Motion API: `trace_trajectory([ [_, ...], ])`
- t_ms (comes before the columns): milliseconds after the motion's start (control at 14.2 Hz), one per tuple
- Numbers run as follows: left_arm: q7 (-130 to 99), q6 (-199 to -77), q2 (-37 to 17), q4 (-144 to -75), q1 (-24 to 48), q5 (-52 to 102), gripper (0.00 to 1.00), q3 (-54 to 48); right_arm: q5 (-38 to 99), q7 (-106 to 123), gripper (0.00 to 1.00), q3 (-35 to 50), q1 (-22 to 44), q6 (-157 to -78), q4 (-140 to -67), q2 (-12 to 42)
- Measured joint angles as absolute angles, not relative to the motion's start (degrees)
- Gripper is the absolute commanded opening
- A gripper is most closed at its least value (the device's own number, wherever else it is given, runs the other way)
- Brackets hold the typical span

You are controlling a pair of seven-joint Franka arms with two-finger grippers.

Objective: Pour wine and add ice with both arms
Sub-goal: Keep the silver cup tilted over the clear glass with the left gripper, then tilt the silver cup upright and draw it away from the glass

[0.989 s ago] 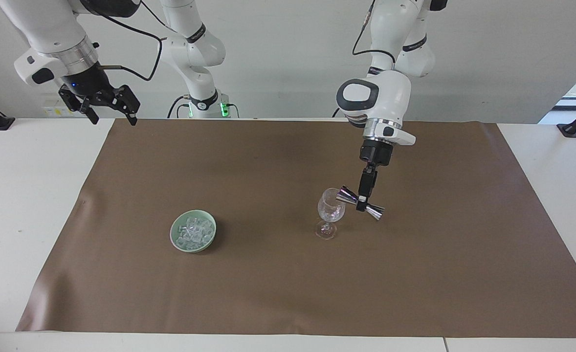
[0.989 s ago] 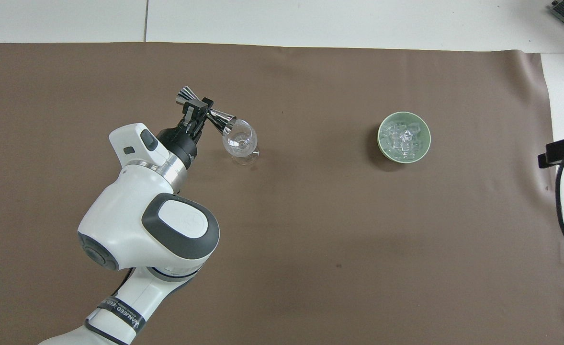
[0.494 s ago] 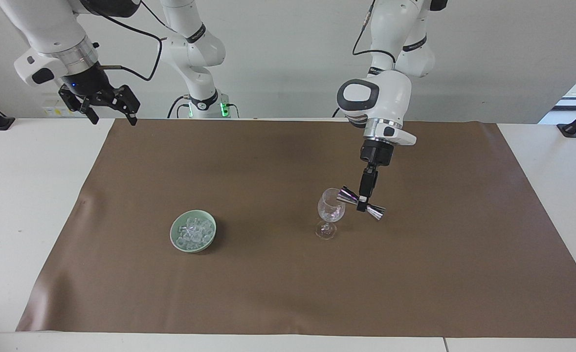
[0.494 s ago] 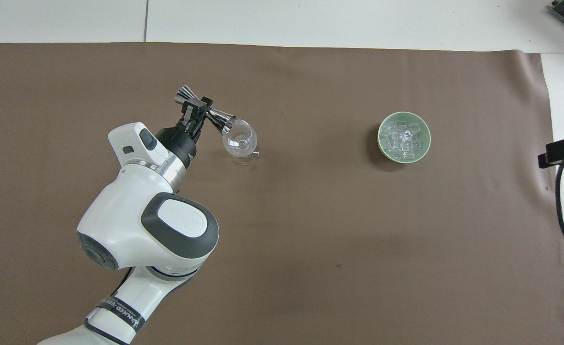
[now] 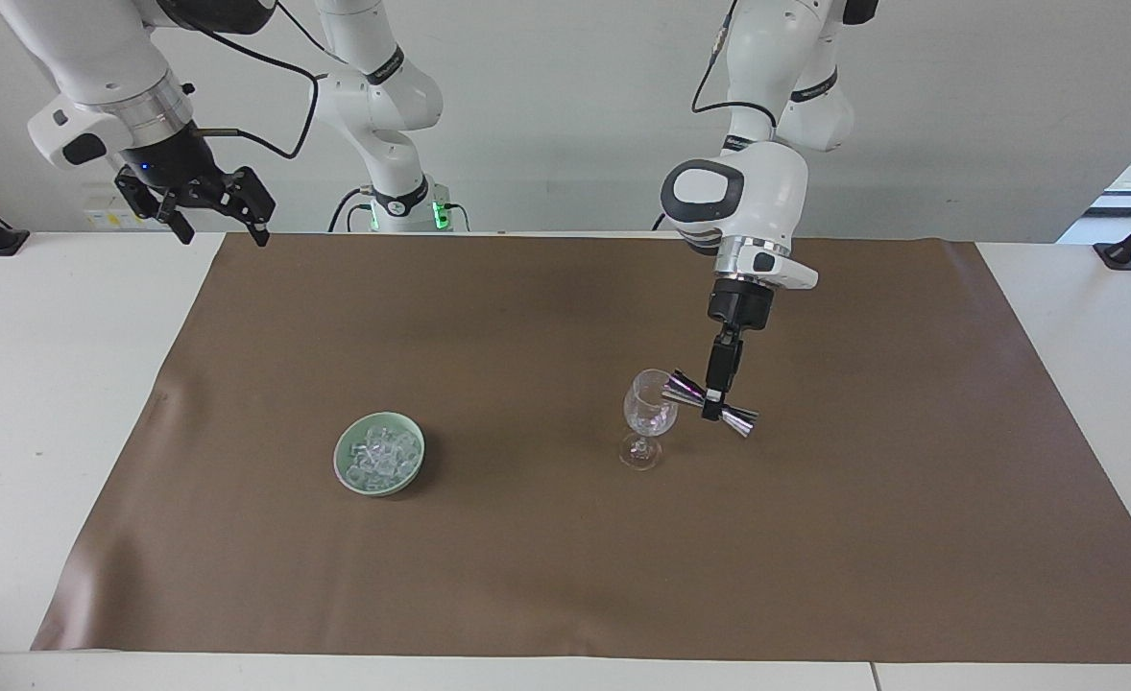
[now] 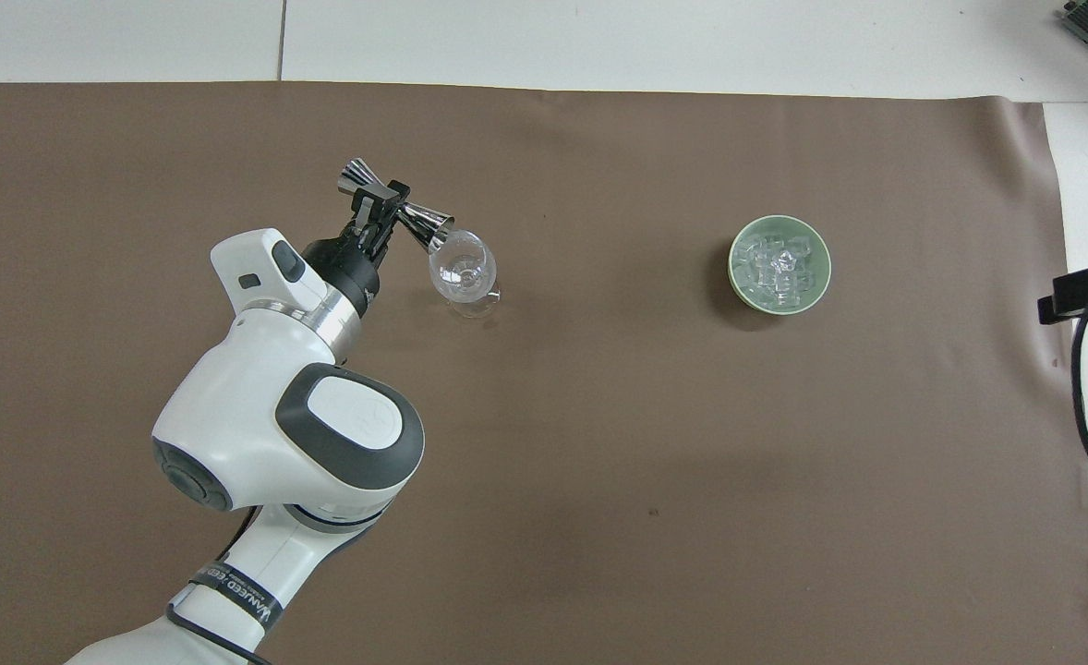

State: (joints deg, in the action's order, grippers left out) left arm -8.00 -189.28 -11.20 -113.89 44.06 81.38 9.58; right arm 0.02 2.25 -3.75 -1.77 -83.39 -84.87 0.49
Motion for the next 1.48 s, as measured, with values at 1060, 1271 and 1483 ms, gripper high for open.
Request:
trace_trajectory([
  [1060, -12.1, -184.3, -10.2, -114.1, 43.3, 82.7, 0.0, 10.0, 0.0, 2.3, 1.0, -3.8, -1.8, -83.4, -84.9, 0.5],
  [1271, -13.8, -179.0, -8.1, -114.9, 40.5, 82.9, 0.0, 10.6, 0.0, 2.3, 1.0, -3.8, -1.8, -83.4, -84.9, 0.5],
  [1483, -17.8, -172.0, -5.6, -116.5, 36.4, 83.0, 0.0, 10.8, 0.0, 2.3, 1.0, -3.8, -1.8, -83.4, -84.9, 0.5],
])
